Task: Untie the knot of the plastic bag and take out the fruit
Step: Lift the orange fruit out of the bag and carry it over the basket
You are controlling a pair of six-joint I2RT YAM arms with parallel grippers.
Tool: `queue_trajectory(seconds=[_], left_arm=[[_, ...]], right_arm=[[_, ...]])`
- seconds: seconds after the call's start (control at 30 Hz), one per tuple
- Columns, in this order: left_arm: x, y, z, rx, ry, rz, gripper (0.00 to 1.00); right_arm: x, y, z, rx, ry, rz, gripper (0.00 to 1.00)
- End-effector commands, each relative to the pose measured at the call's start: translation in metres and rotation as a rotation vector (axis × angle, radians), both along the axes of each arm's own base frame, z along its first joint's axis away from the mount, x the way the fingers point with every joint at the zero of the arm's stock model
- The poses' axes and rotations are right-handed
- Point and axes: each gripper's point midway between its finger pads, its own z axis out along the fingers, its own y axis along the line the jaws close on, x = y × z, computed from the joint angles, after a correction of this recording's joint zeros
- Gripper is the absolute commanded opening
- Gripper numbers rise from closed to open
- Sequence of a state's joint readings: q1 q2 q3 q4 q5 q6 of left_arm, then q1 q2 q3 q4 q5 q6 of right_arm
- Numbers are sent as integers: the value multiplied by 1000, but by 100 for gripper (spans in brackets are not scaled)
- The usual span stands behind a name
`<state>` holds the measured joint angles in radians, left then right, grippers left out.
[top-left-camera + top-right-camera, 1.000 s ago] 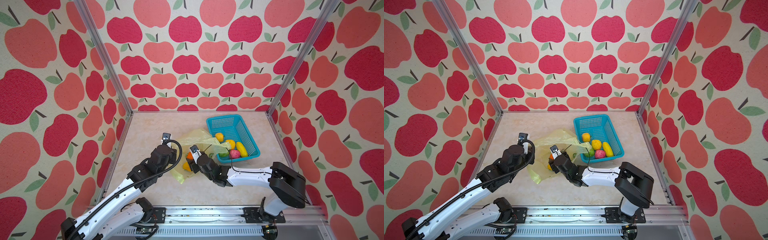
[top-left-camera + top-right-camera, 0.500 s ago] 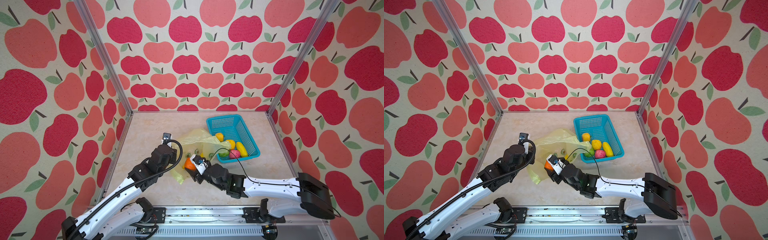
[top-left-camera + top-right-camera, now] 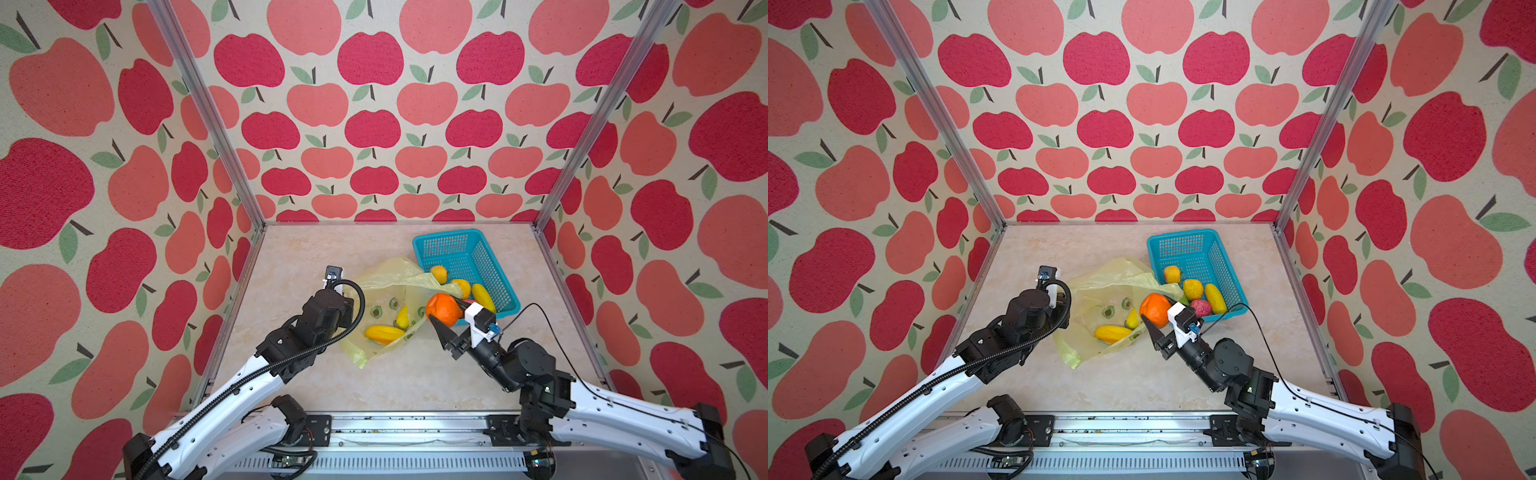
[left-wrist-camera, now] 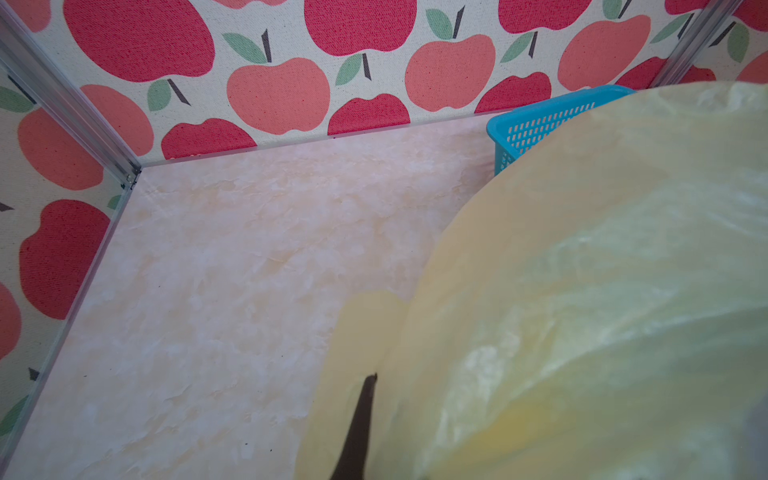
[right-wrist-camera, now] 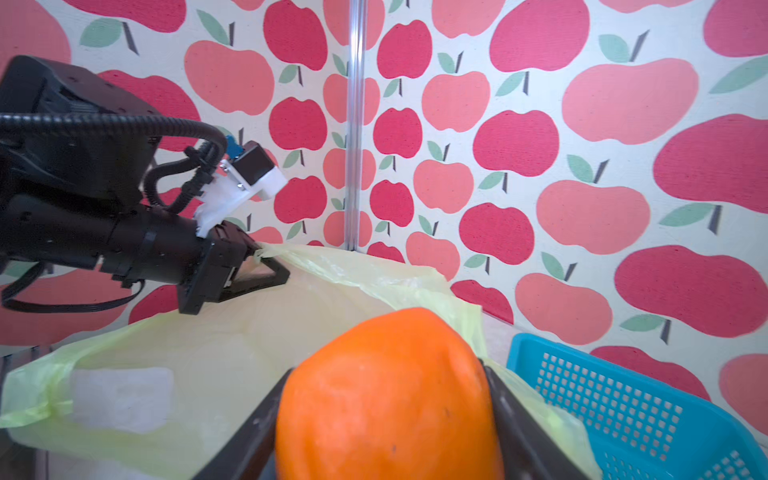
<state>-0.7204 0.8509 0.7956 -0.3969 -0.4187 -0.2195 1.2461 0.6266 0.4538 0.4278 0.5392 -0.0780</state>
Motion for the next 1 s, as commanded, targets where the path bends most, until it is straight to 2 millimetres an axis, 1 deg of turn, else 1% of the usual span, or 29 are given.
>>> queue_trajectory(seconds=[0.0, 0.07, 0.13, 0.33, 0.43, 0.6, 0.67, 0.77, 0.87, 0.97], left_arm=[[0, 4, -2, 0, 8, 16, 0], [-1, 3, -1, -3, 7, 14, 0], [-1, 4, -1, -4, 6, 14, 0], [0, 3, -2, -1, 8, 15, 0], [0, 3, -2, 0, 10, 14, 0], [0, 2, -2, -2, 10, 11, 0], [0, 2, -3, -2, 11, 11, 0], [0, 2, -2, -2, 11, 11, 0], [0, 3, -3, 0, 11, 13, 0], [0, 4, -3, 4, 11, 19, 0]], right_arm=[[25, -38, -16, -39, 41, -183, 37], [35, -59, -24, -40, 68, -263, 37], [42, -73, -31, -32, 96, -317, 37], [66, -102, -58, -37, 199, -448, 37], [82, -110, -74, -47, 272, -497, 37], [113, -117, -105, -53, 421, -525, 36], [130, -119, -119, -50, 486, -525, 36], [156, -124, -135, -84, 531, -548, 35], [185, -133, -147, -138, 569, -605, 33], [211, -138, -156, -156, 606, -618, 30]])
